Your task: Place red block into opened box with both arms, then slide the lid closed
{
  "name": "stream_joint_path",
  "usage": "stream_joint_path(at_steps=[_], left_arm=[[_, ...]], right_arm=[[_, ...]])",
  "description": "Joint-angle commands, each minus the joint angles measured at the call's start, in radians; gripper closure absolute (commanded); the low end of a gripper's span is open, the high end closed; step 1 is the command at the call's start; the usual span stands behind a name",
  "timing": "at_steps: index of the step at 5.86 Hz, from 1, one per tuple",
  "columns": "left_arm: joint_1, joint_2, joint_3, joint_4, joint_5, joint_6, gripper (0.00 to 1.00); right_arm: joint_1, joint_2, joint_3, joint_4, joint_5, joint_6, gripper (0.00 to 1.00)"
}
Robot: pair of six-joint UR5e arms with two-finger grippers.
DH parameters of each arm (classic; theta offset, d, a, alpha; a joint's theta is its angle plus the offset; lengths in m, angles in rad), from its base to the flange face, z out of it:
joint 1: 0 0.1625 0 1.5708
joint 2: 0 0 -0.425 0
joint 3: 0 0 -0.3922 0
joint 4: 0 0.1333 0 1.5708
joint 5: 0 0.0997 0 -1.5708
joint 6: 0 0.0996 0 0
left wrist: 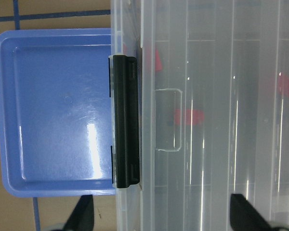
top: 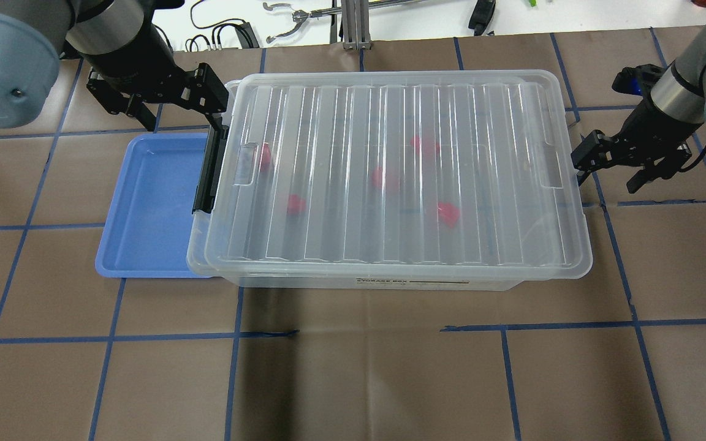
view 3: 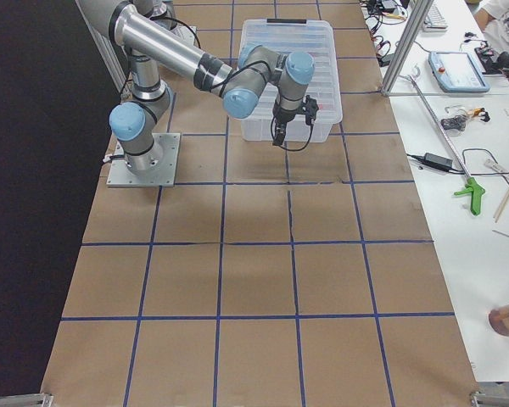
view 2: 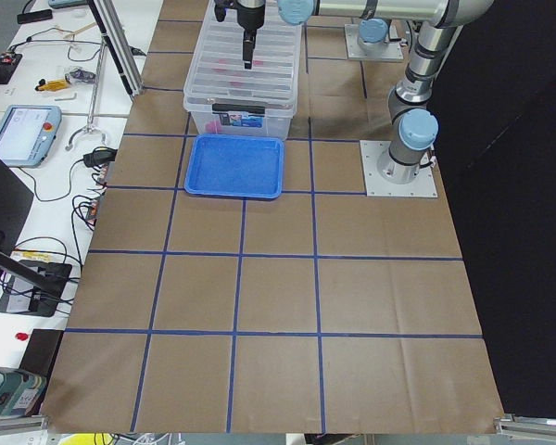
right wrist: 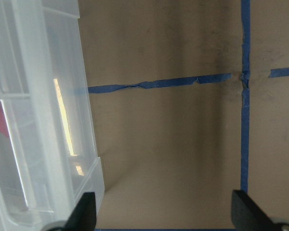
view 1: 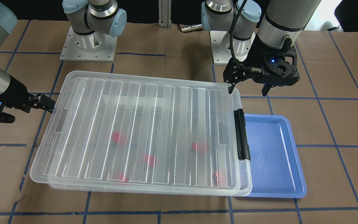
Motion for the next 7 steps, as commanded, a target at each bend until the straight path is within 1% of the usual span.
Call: stream_joint_path(at_steps=[1,3,4,5,6,7], left_arm=[[-0.001,0.0,0.001,0.0,0.0,-0.002,0.02],[-0.001,-0.002,0.0,0.001,0.0,0.0,0.02],[-0.001,-0.003,0.0,0.002,0.0,0.0,0.02],[-0.001,-0.003,0.0,0.002,0.0,0.0,0.02],[-0.001,-0.003,0.0,0.002,0.0,-0.002,0.02],[-0.001,-0.003,0.0,0.002,0.0,-0.002,0.02]], right_arm=[[0.006,0.0,0.001,0.0,0.02,0.002,0.0],[0.007,-0.003,-0.007,0.0,0.019,0.0,0.0],[0.022,-0.035,-0.034,0.0,0.006,0.002,0.0],[0.056,-0.071,-0.089,0.017,-0.01,0.005,0.0],[0.097,-0.083,-0.148,0.056,-0.038,0.033,0.0],[0.16,-0.097,-0.217,0.139,-0.052,0.128,0.0]])
